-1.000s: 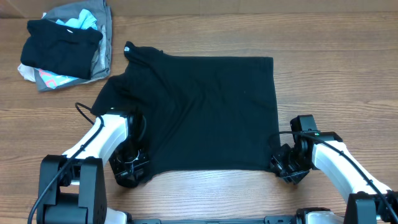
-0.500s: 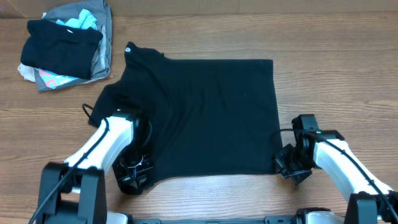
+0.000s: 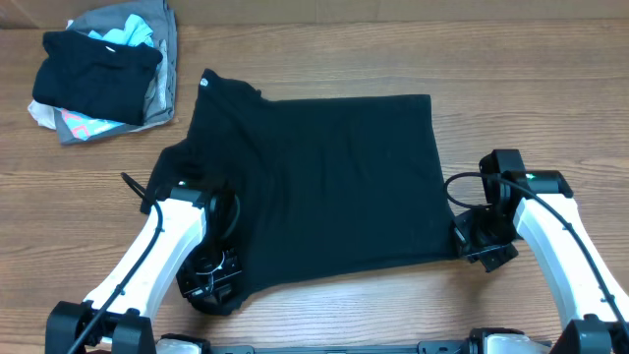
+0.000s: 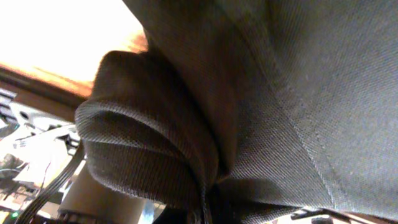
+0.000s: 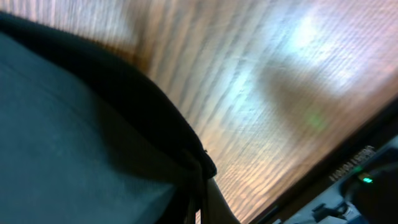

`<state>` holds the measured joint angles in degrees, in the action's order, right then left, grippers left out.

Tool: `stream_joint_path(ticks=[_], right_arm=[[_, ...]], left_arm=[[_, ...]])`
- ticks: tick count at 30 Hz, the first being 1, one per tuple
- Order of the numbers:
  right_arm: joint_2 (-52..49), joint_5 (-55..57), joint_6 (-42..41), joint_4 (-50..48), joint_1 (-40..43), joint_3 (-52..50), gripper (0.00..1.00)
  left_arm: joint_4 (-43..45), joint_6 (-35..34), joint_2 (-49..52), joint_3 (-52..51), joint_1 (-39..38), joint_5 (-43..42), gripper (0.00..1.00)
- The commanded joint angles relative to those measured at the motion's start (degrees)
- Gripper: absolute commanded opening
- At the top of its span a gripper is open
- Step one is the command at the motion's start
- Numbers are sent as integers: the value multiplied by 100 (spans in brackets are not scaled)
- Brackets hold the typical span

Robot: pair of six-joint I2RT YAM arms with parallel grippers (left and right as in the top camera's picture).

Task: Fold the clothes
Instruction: 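Lift the bottom hem with both grippers and fold it upward toward the collar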

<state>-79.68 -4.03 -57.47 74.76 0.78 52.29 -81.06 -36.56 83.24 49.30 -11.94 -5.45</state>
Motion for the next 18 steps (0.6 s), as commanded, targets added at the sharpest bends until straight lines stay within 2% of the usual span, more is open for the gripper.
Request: stream_joint_path(ticks=[1,13,18], right_arm=[[328,479,-413,96,59,179,4],[800,396,-365,160,59,181,4],[800,120,-319,-382,59,184,4]], left_arm=[[-151,-122,-284,-48,-114,-39,4],[-173,-289,-1137,-44,-411,-7,4],[398,-262,-1137,-37,-411,170,6]])
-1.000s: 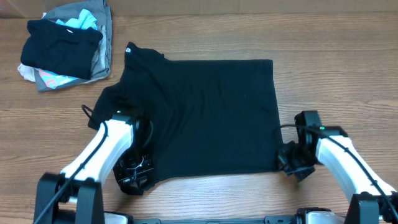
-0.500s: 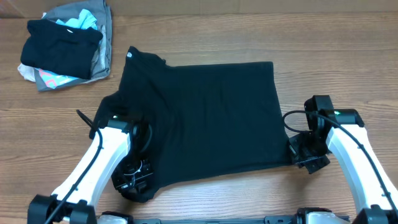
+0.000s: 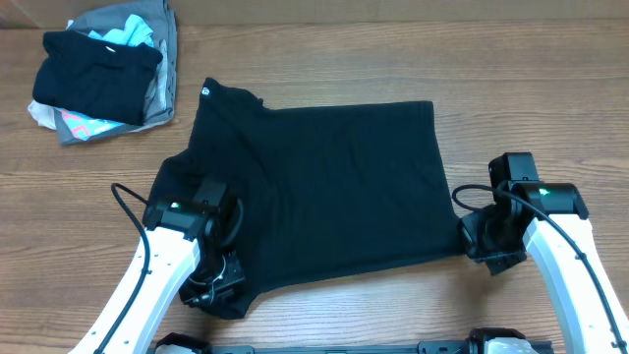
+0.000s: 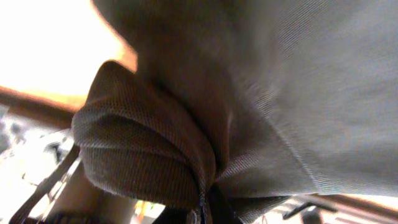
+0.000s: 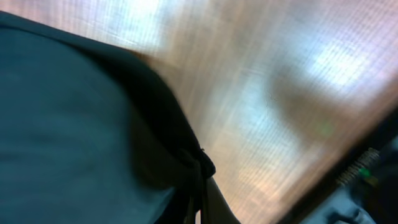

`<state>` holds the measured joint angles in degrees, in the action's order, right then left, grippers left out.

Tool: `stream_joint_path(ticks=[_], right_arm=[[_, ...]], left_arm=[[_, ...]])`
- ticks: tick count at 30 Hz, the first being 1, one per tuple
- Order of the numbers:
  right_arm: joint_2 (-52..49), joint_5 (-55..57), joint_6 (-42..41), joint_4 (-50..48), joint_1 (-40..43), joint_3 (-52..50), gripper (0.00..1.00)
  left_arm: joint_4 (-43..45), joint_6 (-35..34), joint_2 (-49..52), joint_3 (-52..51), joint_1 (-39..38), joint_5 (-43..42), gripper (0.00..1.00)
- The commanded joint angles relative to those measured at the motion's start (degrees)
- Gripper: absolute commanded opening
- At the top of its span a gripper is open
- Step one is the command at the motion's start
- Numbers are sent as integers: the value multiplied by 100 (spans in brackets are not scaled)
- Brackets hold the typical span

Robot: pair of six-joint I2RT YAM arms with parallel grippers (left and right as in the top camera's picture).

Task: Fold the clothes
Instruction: 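Lift the bottom hem with both grippers and fold it upward toward the collar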

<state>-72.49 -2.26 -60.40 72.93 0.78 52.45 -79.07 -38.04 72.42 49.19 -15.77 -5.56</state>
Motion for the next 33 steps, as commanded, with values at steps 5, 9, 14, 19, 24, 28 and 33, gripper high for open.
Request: stream_joint_path(ticks=[5,9,14,19,24,28,33], right_arm=[[79,-654,232,-1209,59,168,4],[35,-704,229,-1961,48,168,4],[-136,-682,227,-2557,48,168,4],[-546,-682,205,-2940,42,162,4],[-1165,-684,205,-3381,-87,162,4],[-1530,-686,208,-3738,-199,164,7],[-1626,-708,382,-3954,-271,166,68]], left_arm=[[1381,-52,-55,-26,-28,378,4],[2439,-52,-55,-26,-28,890,4],[3364,136,-52,-26,-28,1397,6],[4116,382,-22,-26,-28,1679,7],[4592,382,227,-28,-28,2028,12],[4837,382,623,-28,-28,2225,20],[5202,715,1143,-26,-28,2570,100]])
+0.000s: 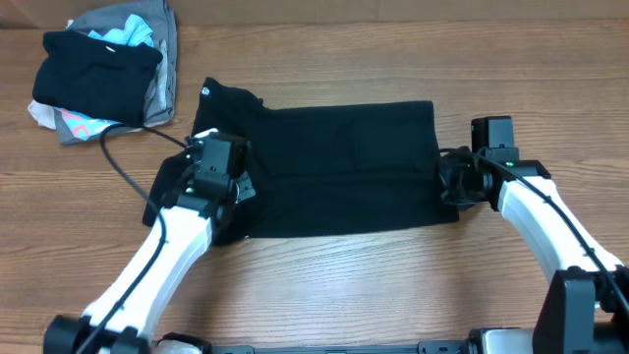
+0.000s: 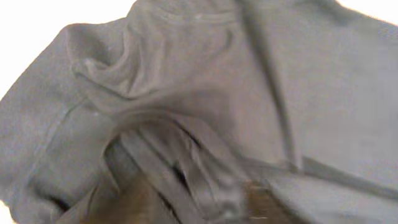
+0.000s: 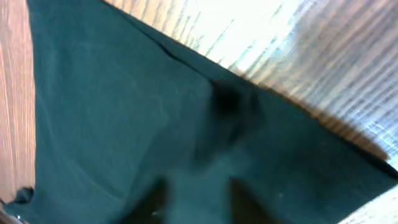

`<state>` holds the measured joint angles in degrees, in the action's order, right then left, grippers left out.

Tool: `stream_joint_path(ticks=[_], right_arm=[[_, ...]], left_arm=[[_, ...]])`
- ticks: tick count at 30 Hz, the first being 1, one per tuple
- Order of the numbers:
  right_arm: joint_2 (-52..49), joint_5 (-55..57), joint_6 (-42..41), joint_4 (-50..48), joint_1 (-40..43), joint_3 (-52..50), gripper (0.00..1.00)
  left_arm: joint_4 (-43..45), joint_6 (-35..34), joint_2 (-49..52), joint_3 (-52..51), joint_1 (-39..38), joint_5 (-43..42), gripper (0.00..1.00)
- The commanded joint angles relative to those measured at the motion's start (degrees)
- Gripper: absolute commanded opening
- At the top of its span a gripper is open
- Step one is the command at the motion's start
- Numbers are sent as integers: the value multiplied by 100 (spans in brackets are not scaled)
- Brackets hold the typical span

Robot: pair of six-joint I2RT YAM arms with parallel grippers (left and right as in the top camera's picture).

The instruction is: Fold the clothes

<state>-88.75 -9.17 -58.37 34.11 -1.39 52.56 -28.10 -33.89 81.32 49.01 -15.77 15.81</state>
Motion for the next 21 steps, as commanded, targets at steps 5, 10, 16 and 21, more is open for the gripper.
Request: stream_joint_path(ticks=[5,10,16,21], right_arm=[[7,-103,896,363,4,444,100],[28,-105,938,1899,212,1410,100],[31,-184,1069,3176,186,2094,100],[15,-192,1062,3375,90,2079,100]], left_arm=[[-555,496,212,350,-22,444,100],[-2411,238,-96,1325,-24,363,100],[-3906,267,-177,1661,-42,-1335,93],[-3814,-247,44,1069,-42,-2168,95]])
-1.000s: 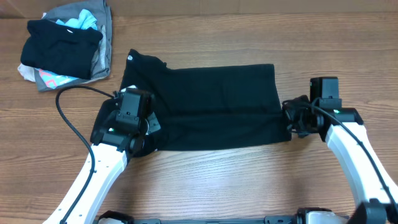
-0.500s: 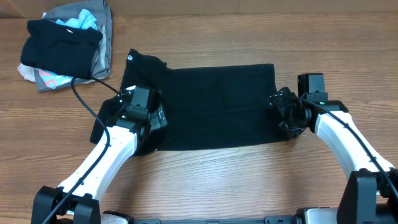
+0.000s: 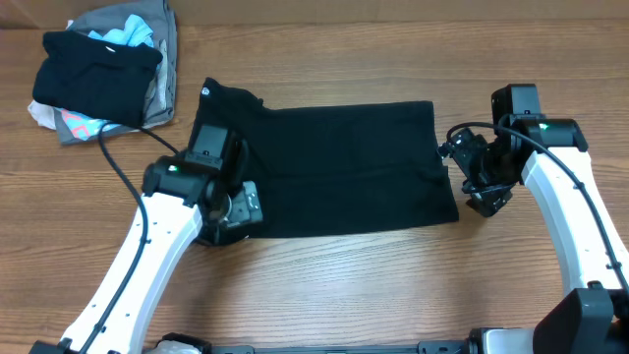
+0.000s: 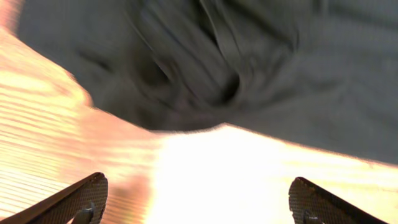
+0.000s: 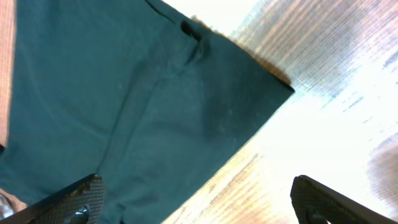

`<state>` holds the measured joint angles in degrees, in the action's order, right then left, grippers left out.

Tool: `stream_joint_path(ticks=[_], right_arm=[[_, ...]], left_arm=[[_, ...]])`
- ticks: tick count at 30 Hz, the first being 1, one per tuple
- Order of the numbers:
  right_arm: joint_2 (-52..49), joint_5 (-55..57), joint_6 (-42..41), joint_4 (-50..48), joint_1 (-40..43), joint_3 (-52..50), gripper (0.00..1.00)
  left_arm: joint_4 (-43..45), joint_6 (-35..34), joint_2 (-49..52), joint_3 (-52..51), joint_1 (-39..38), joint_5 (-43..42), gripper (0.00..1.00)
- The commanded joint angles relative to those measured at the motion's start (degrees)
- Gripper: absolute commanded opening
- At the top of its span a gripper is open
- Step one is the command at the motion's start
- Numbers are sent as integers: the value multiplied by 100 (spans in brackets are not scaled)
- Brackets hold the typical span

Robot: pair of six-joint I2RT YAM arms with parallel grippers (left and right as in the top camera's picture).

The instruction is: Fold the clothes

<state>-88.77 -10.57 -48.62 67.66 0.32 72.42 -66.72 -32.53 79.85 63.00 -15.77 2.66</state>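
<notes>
The black T-shirt (image 3: 334, 167) lies folded in half lengthwise across the middle of the table, with its collar end at the left. My left gripper (image 3: 231, 211) hovers open at the near left corner, by the bunched sleeve (image 4: 205, 68). In the left wrist view the left gripper (image 4: 198, 202) has bare wood between its fingertips. My right gripper (image 3: 477, 192) is open just off the shirt's right hem. In the right wrist view the right gripper (image 5: 202, 199) shows the hem corner (image 5: 124, 93) below and ahead, with nothing held.
A pile of other clothes (image 3: 103, 69), black on top, sits at the far left corner. The left arm's cable (image 3: 118, 172) loops over the wooden table (image 3: 393, 285) beside the shirt.
Both grippers were over the folded shirt's ends. Now they stand open and off the cloth, the left nearer me and the right further right. The shirt keeps its folded shape.
Both grippers were shut on the near edge of the spread-out shirt, left at the sleeve, right at the hem corner, and still held it a moment later. Then the near half lay over the far half. Now the shirt lies folded and both grippers are open.
</notes>
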Motion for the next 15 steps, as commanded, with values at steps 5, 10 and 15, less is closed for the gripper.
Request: stream_joint_path(ticks=[5,10,15], right_arm=[[17,-44,103,109,-129,92,100],[17,4,271,111,-129,92,100],[17,63,380,125,-129,90,100]], left_arm=[[765,-542,754,-675,-39,-1143,93],[1322,-518,1224,-673,-39,-1239,90],[1759,-520,1480,-675,-37,-1228,88]])
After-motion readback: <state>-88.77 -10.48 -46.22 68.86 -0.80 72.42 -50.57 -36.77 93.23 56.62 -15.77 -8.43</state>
